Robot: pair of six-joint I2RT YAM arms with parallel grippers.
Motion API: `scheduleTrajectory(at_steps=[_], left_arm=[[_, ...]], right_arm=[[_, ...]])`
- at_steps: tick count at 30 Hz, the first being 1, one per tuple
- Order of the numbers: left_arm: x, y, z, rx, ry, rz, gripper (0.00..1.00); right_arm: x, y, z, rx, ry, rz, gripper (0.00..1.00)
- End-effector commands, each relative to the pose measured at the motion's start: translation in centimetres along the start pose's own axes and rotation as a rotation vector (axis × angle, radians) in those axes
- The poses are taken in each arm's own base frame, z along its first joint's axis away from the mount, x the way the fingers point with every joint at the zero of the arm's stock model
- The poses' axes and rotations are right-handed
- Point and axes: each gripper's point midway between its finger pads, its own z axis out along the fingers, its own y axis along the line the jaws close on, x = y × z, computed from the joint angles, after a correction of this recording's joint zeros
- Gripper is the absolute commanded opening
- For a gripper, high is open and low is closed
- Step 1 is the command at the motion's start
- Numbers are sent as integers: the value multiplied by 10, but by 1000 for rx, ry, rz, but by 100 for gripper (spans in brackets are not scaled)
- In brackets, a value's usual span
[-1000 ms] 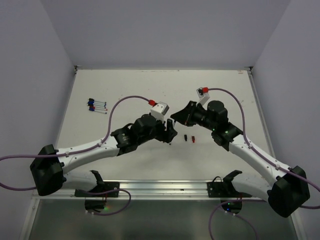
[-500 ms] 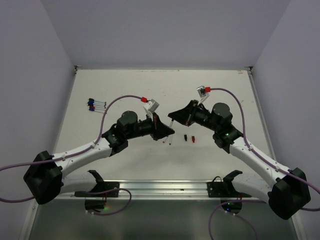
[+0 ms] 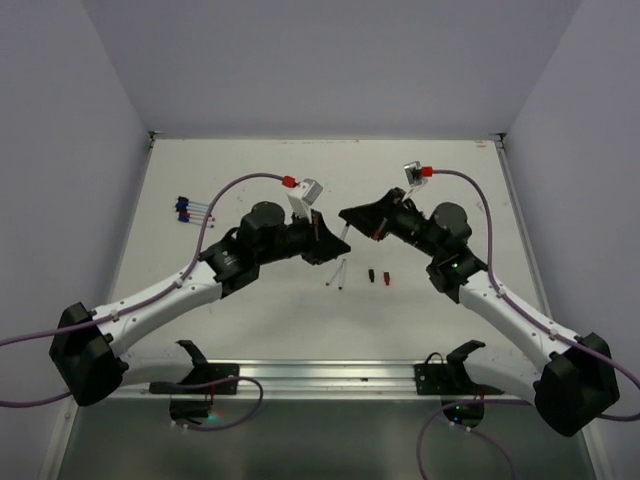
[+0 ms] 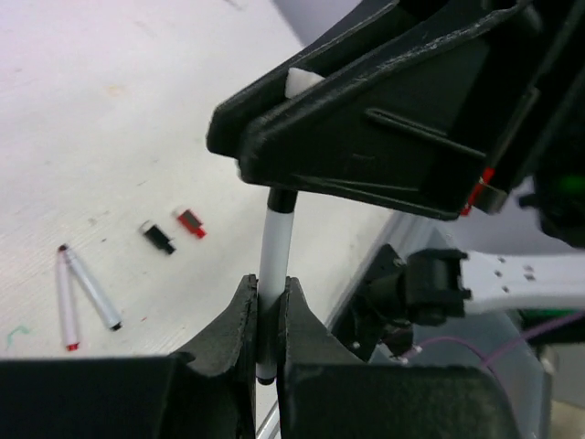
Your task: Open the pen caps
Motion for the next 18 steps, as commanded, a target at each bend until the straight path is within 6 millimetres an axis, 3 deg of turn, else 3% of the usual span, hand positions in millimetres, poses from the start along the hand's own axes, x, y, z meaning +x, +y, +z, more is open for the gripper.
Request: scheduleTrajectory(at_steps=[1,2,3,4,5,6,7,10,13,14,15,17,18], left_arm=[[-4,106,-33,-772,-53,-24,0],[3,130,-59,-990,-48,15,0],[-2,129,-61,-1055,-100,-25,0],[11,131,-60,-1122,-86,-3,0],[12,138,-79,-1243,-102,54,0],[9,134,-78,-1271,-158,21,0],[18,134,-75,-1303,-148,59,0],[22,131,-84,-1390,-183,141,0],[20,122,-74,-1321,-145,196,0],[29,118,-49,-1191,-156,144,0],[15,101,-53,-1076,-145,198,0],[20,83,-34,-848,-142,160,0],[10,69,-41,-767,-156,150,0]], right_arm=[[1,-62,-19,440,45,-109,0],[16,-80,-31,574,106,-133,0],[16,-88,-37,651,112,-154,0],[-3,-102,-47,805,44,-202,0],[-3,-107,-52,863,55,-223,0],[4,-115,-58,936,102,-226,0],[3,-121,-64,985,99,-236,0],[2,-130,-75,1075,99,-250,0],[5,-132,-76,1076,114,-257,0],[6,-128,-72,1048,113,-253,0],[11,-125,-68,1012,137,-246,0],[11,-118,-59,940,137,-238,0],[25,-112,-52,853,183,-208,0]])
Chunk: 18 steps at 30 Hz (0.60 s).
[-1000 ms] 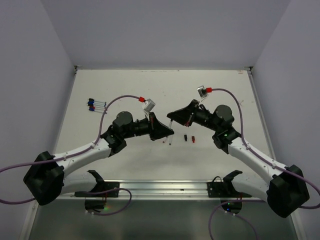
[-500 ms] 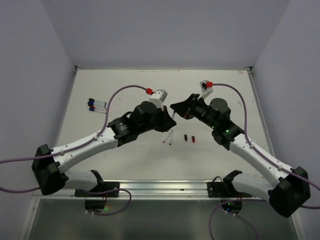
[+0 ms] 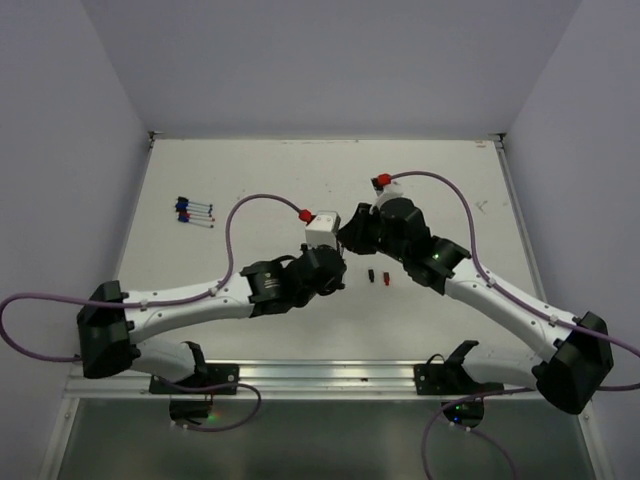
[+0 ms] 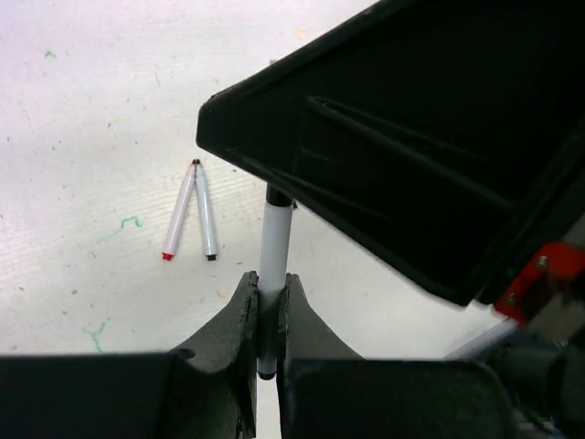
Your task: Open the pen caps
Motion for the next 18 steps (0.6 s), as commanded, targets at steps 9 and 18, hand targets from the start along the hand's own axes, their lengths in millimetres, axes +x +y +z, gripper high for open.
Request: scheduleTrajectory(at_steps=[9,18], left_arm=[[-92,2,-86,709,-212,-48,0],[-42,89,-3,135,66,-8,0]], right_arm=[[-34,-9,-23,-453,-123,148,0],[-32,-84,-14,32,-16,115,0]])
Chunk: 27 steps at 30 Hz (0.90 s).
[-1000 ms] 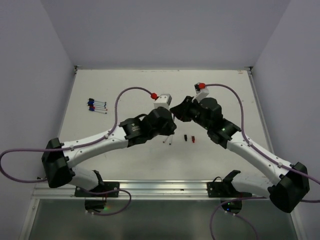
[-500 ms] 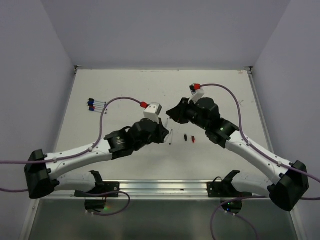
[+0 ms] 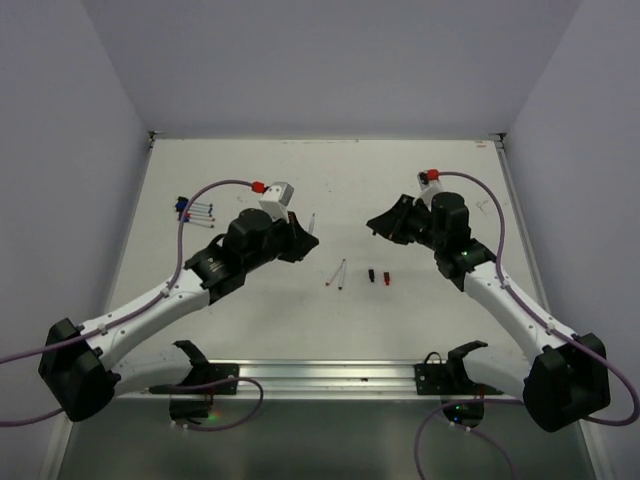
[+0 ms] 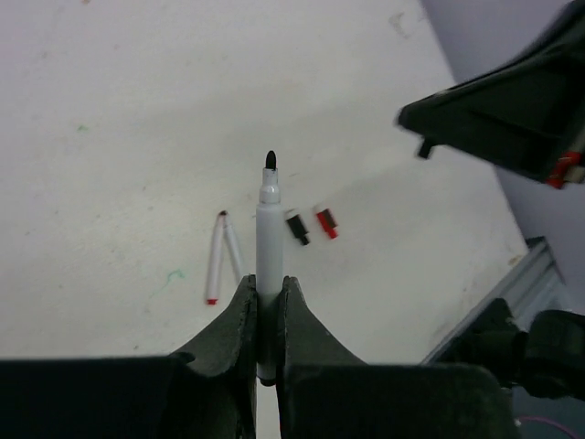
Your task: Open the pen caps
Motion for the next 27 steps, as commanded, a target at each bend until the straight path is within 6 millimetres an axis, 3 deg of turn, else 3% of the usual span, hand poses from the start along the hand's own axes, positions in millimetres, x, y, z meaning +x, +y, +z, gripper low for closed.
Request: scheduleTrajectory(at_steps=[1,2,6,10,15,21,27], left_arm=[[25,61,3,-311,140,53,0],[36,74,10,-368,190,67,0],[58,94,26,-429,283,127,0],[76,97,48,-392,337,152,0],[97,104,60,-364,379,157,0],[120,105,74,-302,442,173,0],[138,108,86,-283,478,149,0]], right_arm=[[-14,-31,-13,244,25,-108,0],[-16,-51,-25,380,44,-115,0],[0,-89,-44,586,151,-161,0],[25,-114,-49,670,251,-164,0],[58,-147,-61,791,382,-167,0],[71,-170,-64,861,406,-185,0],[79,-172,-49,828,411,-164,0]])
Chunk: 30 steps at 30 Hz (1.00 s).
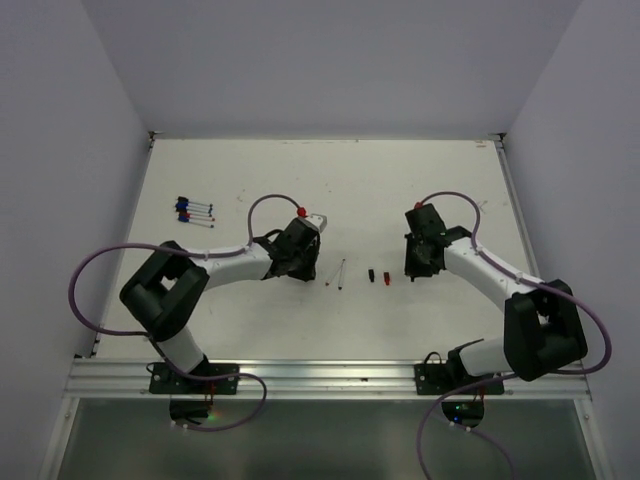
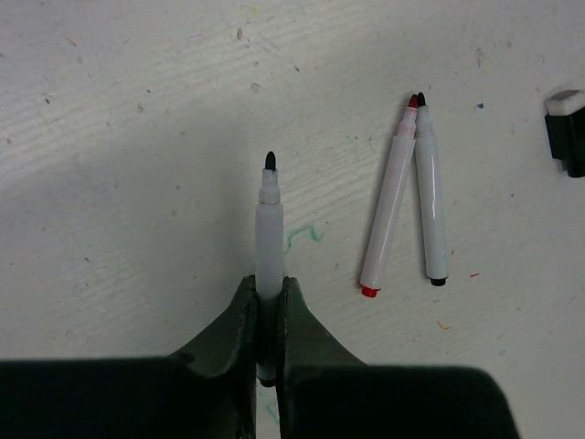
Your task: Open the pen caps
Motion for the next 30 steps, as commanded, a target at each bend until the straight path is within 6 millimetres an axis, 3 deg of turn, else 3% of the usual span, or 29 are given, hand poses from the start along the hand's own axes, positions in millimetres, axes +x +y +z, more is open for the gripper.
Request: scheduleTrajectory(at_steps=[1,13,20,30], left_arm=[[-10,-15,5,74,-32,16,0],[-1,-33,24,109,14,31,1],[14,-29,38,57,67,4,10],[33,-19,38,-12,100,-16,23]], right_arm=[[-7,2,7,3,-37,-2,0],[-7,17,37,-7,-29,-26,0],[-10,23,41,-24,-44,-37,0],[-10,26,43,-30,-43,-46,8]])
